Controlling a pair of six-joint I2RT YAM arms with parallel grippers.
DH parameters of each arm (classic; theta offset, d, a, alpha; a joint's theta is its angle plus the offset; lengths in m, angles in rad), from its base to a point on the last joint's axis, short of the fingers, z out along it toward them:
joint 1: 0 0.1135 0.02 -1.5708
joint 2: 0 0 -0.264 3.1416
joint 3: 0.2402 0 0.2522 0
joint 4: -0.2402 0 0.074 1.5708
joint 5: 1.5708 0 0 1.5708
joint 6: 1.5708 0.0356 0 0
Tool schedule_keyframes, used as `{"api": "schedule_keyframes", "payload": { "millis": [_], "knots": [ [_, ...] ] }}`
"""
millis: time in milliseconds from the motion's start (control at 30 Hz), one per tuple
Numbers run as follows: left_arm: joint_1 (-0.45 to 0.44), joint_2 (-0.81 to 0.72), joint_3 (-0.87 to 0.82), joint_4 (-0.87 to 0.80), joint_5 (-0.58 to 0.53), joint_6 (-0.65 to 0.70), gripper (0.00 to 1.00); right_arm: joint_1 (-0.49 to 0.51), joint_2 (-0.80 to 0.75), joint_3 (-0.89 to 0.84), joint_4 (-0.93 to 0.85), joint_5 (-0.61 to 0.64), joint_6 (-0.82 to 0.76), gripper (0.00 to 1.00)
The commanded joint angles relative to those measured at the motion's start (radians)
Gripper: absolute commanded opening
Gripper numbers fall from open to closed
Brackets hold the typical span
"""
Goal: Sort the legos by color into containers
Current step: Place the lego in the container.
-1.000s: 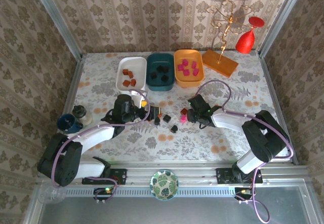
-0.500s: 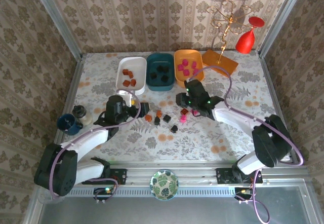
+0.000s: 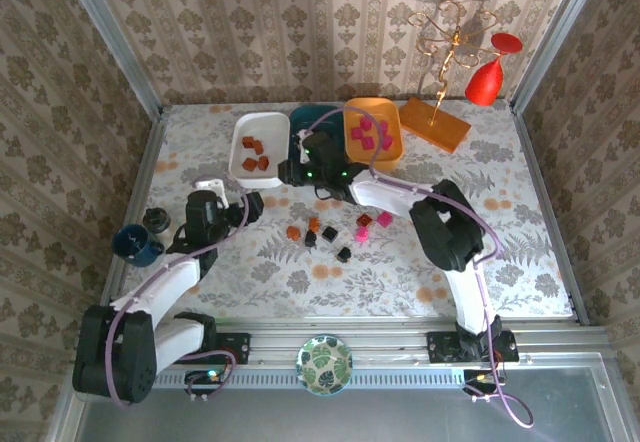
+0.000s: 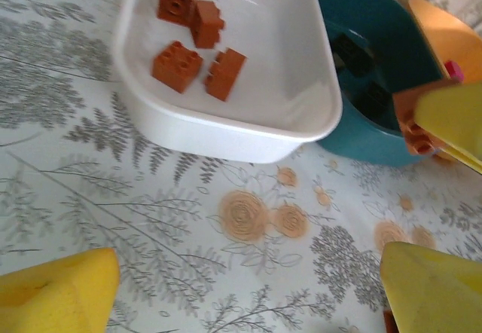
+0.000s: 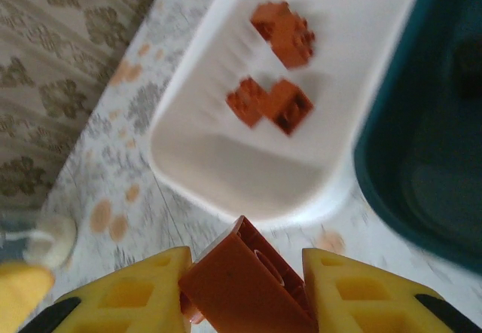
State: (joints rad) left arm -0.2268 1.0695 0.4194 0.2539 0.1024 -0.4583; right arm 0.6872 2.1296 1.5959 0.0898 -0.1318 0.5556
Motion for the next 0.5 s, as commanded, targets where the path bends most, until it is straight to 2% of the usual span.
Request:
{"api": "schedule_keyframes", "payload": {
  "millis": [0,233,367,467],
  "knots": [
    [0.016,-0.052,-0.022,-0.038,-0.056,-0.026,0.91,-0.003,0.095,0.131,0.02,-0.01,0.017,0.37],
    [0.021,-0.11,-0.044,-0.051,-0.102,-0.022,0.91,-0.015,0.279,0.376,-0.039,0.032,0.006,0.38],
    [0.021,-0.119,-0.052,-0.047,-0.103,-0.019,0.91,-0.036,0.402,0.594,-0.15,0.023,0.006,0.45],
    [0.021,-0.113,-0.05,-0.038,-0.079,-0.011,0.91,-0.052,0.433,0.713,-0.213,-0.011,0.004,0.53]
  ]
}}
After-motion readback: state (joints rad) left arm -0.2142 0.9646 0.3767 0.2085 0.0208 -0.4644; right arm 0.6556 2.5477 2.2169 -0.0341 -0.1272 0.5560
